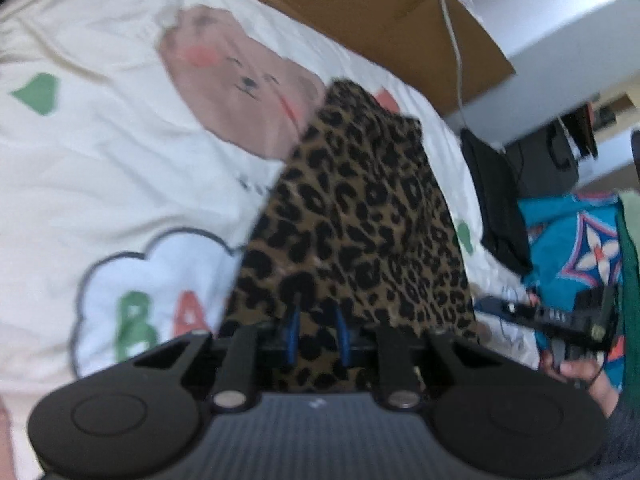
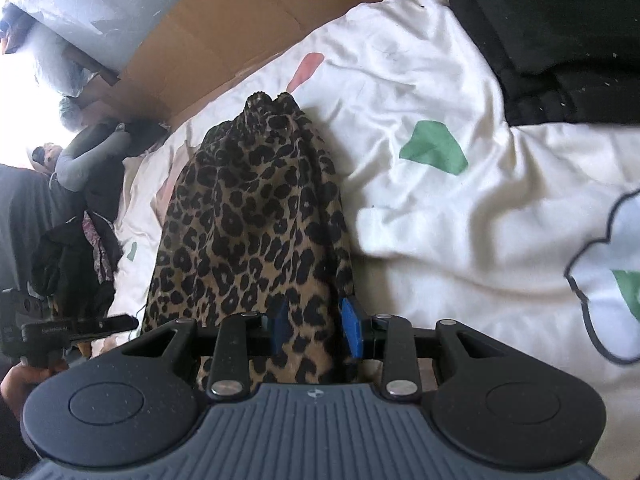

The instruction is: Fold clothes

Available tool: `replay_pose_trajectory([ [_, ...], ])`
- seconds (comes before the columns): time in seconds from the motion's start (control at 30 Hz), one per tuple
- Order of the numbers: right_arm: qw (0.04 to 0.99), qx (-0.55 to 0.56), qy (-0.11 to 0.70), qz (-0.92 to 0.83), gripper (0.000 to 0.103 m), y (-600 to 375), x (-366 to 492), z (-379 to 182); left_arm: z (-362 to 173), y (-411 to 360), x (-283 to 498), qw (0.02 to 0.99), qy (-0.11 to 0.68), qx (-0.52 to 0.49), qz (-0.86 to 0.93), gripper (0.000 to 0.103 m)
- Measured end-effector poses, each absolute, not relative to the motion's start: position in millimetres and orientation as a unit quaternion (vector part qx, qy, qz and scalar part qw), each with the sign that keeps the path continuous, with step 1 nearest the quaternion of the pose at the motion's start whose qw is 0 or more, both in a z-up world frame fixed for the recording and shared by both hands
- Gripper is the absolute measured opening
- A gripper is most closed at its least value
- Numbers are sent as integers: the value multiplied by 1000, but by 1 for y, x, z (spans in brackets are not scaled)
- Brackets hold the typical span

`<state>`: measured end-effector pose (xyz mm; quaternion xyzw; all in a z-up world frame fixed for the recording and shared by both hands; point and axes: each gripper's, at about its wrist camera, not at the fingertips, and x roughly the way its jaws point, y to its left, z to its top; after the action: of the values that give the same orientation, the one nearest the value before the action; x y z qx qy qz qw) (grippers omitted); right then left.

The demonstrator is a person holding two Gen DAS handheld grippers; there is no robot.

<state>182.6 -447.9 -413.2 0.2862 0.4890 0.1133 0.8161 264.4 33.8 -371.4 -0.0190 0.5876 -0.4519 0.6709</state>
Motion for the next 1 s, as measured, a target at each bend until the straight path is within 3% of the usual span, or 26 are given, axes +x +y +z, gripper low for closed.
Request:
replay_pose_trajectory([
  [0.77,792,330,493,148,32,-445,230,-435,-383,-10,265,696,564,-17,-443,20],
  [0.8,788,335,496,146,31,-446,232,-437,-383,-9,266,697,565,-19,-442,20],
  [0.87,781,344,503,140,16,-449,233,-442,-384,-6,267,698,565,-21,-440,20],
  [0.9,776,352,506,133,2,-452,233,-444,-383,-5,267,698,565,-22,-439,20],
  [1.0,775,355,507,127,0,-455,231,-444,-381,-2,271,698,566,-35,-437,20],
])
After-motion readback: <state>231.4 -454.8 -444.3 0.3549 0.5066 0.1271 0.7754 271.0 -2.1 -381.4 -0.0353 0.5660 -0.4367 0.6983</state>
